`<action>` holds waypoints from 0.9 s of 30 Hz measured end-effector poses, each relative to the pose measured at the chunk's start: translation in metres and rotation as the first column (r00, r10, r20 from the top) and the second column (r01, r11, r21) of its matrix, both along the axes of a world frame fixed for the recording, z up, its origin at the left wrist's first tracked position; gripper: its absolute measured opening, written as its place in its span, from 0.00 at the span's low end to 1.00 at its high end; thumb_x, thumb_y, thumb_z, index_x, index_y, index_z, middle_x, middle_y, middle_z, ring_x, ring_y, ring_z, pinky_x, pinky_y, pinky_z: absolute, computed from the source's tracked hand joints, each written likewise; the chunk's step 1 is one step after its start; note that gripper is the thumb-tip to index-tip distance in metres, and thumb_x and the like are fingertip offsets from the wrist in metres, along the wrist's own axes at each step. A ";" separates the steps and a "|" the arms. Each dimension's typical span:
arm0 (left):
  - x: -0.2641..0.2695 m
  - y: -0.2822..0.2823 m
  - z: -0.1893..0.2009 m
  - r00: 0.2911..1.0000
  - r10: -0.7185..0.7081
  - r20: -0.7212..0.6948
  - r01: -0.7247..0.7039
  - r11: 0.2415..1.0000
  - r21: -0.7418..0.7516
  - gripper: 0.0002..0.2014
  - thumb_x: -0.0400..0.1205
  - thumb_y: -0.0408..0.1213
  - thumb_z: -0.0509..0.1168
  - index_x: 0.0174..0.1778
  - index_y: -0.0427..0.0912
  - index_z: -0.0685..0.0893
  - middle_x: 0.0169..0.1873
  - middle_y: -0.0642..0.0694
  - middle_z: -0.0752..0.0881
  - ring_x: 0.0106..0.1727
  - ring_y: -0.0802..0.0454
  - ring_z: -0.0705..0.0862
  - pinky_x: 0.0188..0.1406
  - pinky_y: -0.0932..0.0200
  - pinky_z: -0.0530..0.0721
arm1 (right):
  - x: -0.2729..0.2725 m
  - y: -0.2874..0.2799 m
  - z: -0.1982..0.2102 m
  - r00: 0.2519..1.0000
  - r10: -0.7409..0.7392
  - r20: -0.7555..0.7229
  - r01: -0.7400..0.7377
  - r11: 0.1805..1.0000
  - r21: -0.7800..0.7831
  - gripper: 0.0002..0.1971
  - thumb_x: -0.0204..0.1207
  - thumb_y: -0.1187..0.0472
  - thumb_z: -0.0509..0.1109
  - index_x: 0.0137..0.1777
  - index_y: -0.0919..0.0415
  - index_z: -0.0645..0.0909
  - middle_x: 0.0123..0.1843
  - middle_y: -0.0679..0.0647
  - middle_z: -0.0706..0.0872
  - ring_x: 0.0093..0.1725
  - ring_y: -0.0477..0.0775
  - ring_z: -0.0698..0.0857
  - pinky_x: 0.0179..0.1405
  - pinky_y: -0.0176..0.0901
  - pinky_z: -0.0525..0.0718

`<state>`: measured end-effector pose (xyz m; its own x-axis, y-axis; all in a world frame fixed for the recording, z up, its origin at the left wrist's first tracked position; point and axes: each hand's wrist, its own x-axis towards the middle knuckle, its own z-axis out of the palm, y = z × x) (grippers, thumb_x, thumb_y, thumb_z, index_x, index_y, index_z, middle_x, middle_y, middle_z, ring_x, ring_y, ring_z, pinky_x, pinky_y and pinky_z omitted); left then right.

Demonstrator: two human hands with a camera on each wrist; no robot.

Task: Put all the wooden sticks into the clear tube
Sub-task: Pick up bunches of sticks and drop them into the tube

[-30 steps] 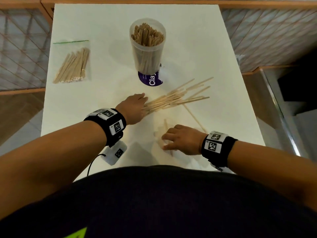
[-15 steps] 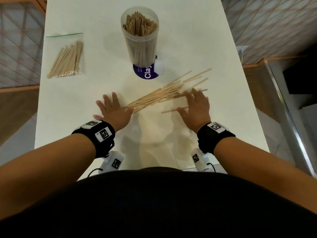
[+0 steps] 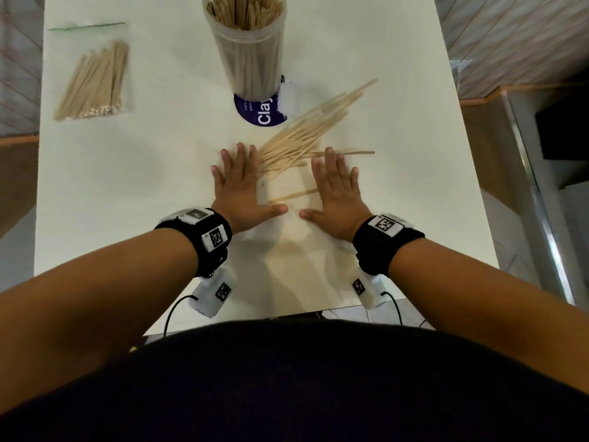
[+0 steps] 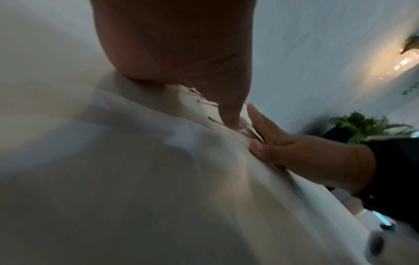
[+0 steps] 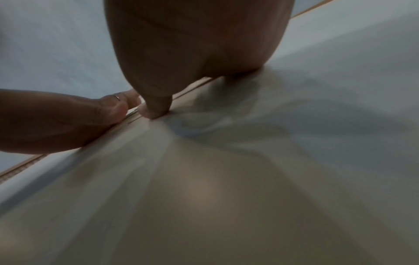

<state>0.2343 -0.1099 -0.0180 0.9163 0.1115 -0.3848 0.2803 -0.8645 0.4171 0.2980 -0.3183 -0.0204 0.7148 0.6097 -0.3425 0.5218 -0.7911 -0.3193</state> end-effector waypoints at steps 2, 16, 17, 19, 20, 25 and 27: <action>0.008 -0.005 0.000 0.999 -0.049 -0.003 0.049 0.999 0.013 0.64 0.68 0.70 0.67 0.81 0.43 0.29 0.82 0.42 0.31 0.80 0.37 0.27 0.76 0.38 0.28 | 0.017 0.002 0.005 0.997 0.063 0.041 -0.063 0.998 0.013 0.57 0.69 0.32 0.68 0.84 0.54 0.35 0.85 0.60 0.31 0.82 0.65 0.30 0.78 0.68 0.32; 0.045 -0.003 0.017 0.980 -0.096 0.175 0.051 0.968 0.247 0.25 0.84 0.38 0.61 0.78 0.40 0.68 0.64 0.36 0.76 0.62 0.33 0.73 0.57 0.43 0.73 | 0.114 0.029 0.024 0.926 0.320 0.199 -0.311 0.947 -0.077 0.31 0.67 0.49 0.78 0.70 0.56 0.78 0.66 0.63 0.80 0.64 0.71 0.77 0.64 0.64 0.72; 0.045 0.000 0.019 0.983 -0.081 0.165 0.039 0.969 0.245 0.23 0.84 0.36 0.60 0.76 0.40 0.71 0.62 0.36 0.76 0.62 0.34 0.73 0.57 0.42 0.74 | 0.111 0.028 0.020 0.912 0.318 0.261 -0.320 0.947 -0.034 0.24 0.66 0.53 0.78 0.63 0.60 0.84 0.56 0.64 0.84 0.54 0.71 0.81 0.53 0.61 0.77; 0.046 0.005 0.021 0.988 -0.052 0.143 0.017 0.971 0.237 0.18 0.84 0.34 0.58 0.71 0.39 0.76 0.60 0.36 0.76 0.60 0.34 0.74 0.55 0.42 0.76 | 0.107 0.026 0.012 0.888 0.293 0.355 -0.316 0.949 0.009 0.14 0.66 0.60 0.77 0.51 0.64 0.87 0.45 0.64 0.84 0.43 0.70 0.82 0.39 0.54 0.77; 0.046 0.007 0.021 0.990 -0.049 0.133 0.016 0.971 0.239 0.17 0.84 0.33 0.58 0.69 0.38 0.77 0.59 0.36 0.76 0.59 0.35 0.75 0.53 0.42 0.77 | 0.105 0.025 0.010 0.880 0.286 0.379 -0.315 0.949 0.015 0.11 0.66 0.62 0.76 0.48 0.65 0.86 0.43 0.64 0.83 0.42 0.69 0.82 0.37 0.53 0.75; 0.045 0.016 0.030 0.985 -0.142 0.100 0.102 0.939 0.327 0.12 0.82 0.26 0.56 0.59 0.32 0.78 0.55 0.33 0.74 0.50 0.35 0.76 0.40 0.44 0.75 | 0.105 0.026 0.014 0.895 0.293 0.337 -0.314 0.949 0.008 0.06 0.77 0.66 0.66 0.50 0.69 0.81 0.49 0.67 0.80 0.48 0.69 0.79 0.40 0.50 0.64; 0.044 0.019 0.038 0.984 -0.156 0.084 0.119 0.932 0.344 0.11 0.83 0.27 0.55 0.59 0.32 0.76 0.54 0.33 0.74 0.49 0.34 0.76 0.39 0.44 0.74 | 0.103 0.025 0.018 0.903 0.299 0.310 -0.318 0.948 0.011 0.07 0.79 0.68 0.63 0.52 0.70 0.79 0.51 0.68 0.79 0.48 0.68 0.78 0.40 0.52 0.69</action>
